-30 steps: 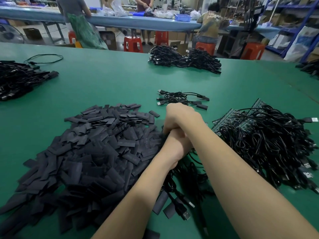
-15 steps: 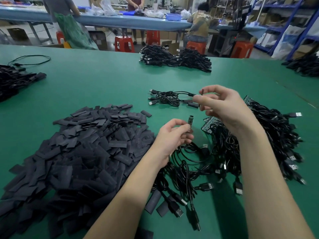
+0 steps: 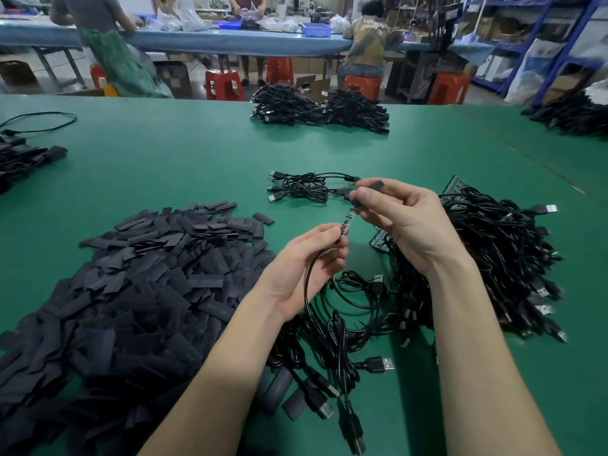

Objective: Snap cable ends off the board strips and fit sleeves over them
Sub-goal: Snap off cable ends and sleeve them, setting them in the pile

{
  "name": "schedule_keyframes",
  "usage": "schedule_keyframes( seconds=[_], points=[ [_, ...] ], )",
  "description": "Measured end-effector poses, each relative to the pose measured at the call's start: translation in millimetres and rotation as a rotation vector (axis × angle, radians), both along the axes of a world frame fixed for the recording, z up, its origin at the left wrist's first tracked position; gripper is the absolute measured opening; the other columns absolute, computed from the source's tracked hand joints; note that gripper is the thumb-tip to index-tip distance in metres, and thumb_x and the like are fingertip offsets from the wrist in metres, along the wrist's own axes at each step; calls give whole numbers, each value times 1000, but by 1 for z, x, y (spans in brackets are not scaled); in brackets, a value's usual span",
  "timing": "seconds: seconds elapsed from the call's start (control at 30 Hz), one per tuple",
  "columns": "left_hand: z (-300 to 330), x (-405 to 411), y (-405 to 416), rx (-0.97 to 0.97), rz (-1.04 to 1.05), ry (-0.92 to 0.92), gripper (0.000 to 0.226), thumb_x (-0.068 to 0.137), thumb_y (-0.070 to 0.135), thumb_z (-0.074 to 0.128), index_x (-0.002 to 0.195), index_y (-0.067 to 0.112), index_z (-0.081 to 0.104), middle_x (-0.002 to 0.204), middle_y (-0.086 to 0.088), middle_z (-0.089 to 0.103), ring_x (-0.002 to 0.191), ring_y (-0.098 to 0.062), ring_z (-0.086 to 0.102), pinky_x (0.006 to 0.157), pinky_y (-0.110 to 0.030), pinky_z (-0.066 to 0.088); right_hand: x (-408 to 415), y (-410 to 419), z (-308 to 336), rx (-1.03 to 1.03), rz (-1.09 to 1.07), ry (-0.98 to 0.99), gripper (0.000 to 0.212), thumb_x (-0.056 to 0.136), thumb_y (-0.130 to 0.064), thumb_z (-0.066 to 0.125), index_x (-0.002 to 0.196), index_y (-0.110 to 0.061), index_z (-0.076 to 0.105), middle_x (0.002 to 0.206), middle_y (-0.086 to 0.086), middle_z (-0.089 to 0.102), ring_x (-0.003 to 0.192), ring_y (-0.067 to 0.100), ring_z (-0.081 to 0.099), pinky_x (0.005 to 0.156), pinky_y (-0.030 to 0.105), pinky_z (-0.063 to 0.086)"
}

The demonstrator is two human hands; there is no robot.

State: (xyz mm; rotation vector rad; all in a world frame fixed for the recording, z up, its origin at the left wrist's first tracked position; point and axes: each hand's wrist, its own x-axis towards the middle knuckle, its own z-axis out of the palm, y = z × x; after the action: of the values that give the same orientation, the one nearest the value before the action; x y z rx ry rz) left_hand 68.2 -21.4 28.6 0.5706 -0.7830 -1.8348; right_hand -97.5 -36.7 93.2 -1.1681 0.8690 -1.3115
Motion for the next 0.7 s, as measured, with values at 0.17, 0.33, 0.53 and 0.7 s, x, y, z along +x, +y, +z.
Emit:
schedule_keyframes(
  seconds=[0.17, 0.33, 0.53, 0.7],
  points=[
    [0, 1, 1, -39, 1, -1, 16, 86, 16, 64, 83, 16, 80, 78, 0, 67, 70, -10, 63, 67, -19, 54, -3, 1, 1, 0, 7, 47, 17, 69, -14, 81, 86, -11, 79, 84, 9, 77, 68, 12, 69, 70, 17, 55],
    [0, 1, 0, -40, -8, -15, 13, 87, 14, 64, 88, 12, 76, 78, -2, 67, 70, -10, 62, 67, -19, 54, -7, 2, 4, -5, 30, 99, 19, 67, -16, 82, 85, -12, 80, 84, 11, 77, 68, 13, 69, 69, 19, 55],
    [-1, 0, 1, -36, -11, -19, 9, 95, 9, 59, 101, 6, 65, 78, -3, 67, 70, -10, 62, 69, -18, 54, -12, 3, 5, 18, 33, 120, 20, 68, -16, 82, 87, -11, 79, 83, 10, 77, 68, 13, 69, 70, 18, 55],
    [-1, 0, 2, -55, -4, -52, 11, 93, 8, 62, 92, 9, 72, 78, -3, 67, 69, -10, 62, 69, -18, 54, -10, 4, 7, 6, 28, 199, 21, 69, -17, 83, 89, -11, 79, 82, 11, 76, 73, 13, 70, 71, 19, 56]
  ],
)
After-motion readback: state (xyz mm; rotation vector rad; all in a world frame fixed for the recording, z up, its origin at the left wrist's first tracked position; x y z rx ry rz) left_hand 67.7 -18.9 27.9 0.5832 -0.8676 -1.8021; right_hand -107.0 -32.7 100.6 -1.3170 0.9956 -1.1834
